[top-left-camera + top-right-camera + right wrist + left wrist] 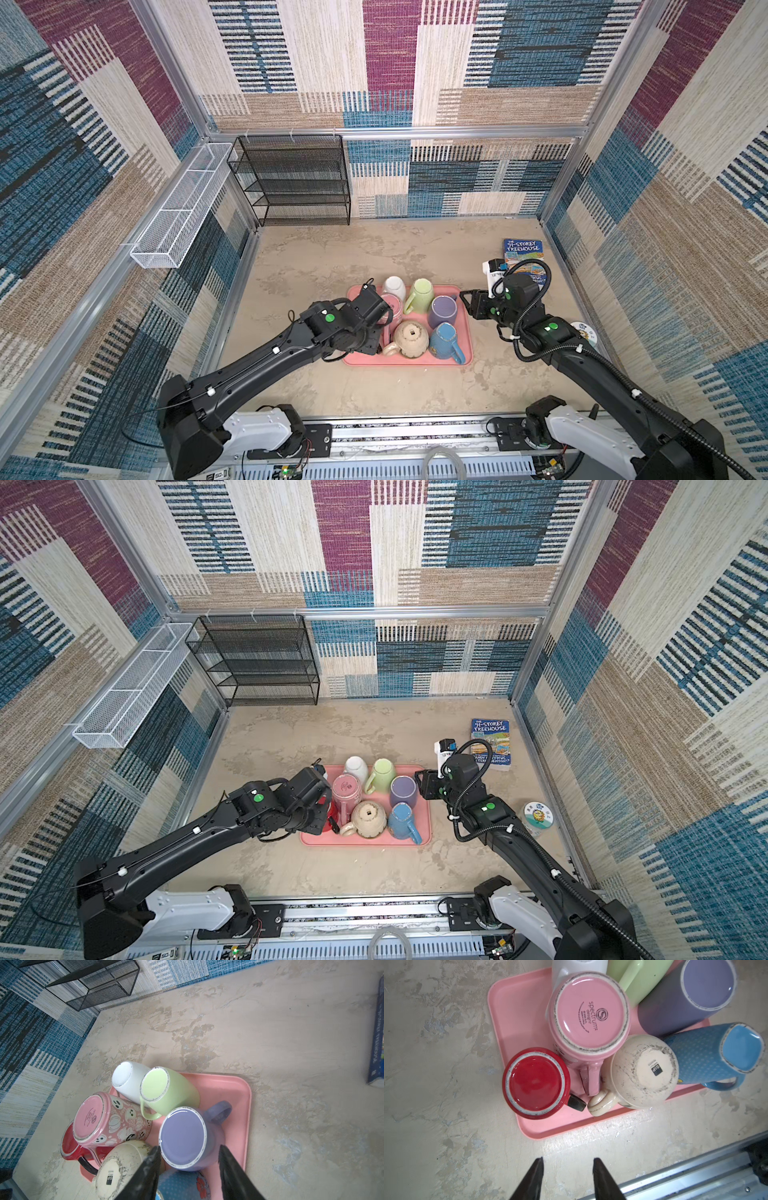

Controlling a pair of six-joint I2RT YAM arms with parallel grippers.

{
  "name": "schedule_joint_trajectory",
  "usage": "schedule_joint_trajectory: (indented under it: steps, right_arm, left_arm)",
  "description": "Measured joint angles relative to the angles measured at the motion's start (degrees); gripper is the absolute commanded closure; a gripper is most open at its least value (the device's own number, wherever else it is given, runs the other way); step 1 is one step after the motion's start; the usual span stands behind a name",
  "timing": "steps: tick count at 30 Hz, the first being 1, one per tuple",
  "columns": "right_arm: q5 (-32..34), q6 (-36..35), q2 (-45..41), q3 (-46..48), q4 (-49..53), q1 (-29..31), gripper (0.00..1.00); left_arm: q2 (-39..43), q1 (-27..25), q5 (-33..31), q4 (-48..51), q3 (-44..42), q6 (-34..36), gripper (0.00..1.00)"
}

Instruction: Turn the mug right side up

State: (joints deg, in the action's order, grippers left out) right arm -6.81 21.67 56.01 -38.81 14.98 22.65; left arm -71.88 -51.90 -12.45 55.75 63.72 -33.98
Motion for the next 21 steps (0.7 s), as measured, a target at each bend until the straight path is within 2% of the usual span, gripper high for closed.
schedule_joint_trajectory:
  steps: [7,21]
  right_arm:
    - [1.44,1.55,-0.04,1.84,-2.51,0.0,0.52]
    - [2.95,2.05,-1.07,2.99,-3.54,-0.02,0.52]
  left_arm:
    - [-4.52,-2.36,-2.38,-5.6,-0.98,-4.81,0.53]
    - [-12.96,-1.68,-2.29,-14.01,-0.04,-5.88,0.55]
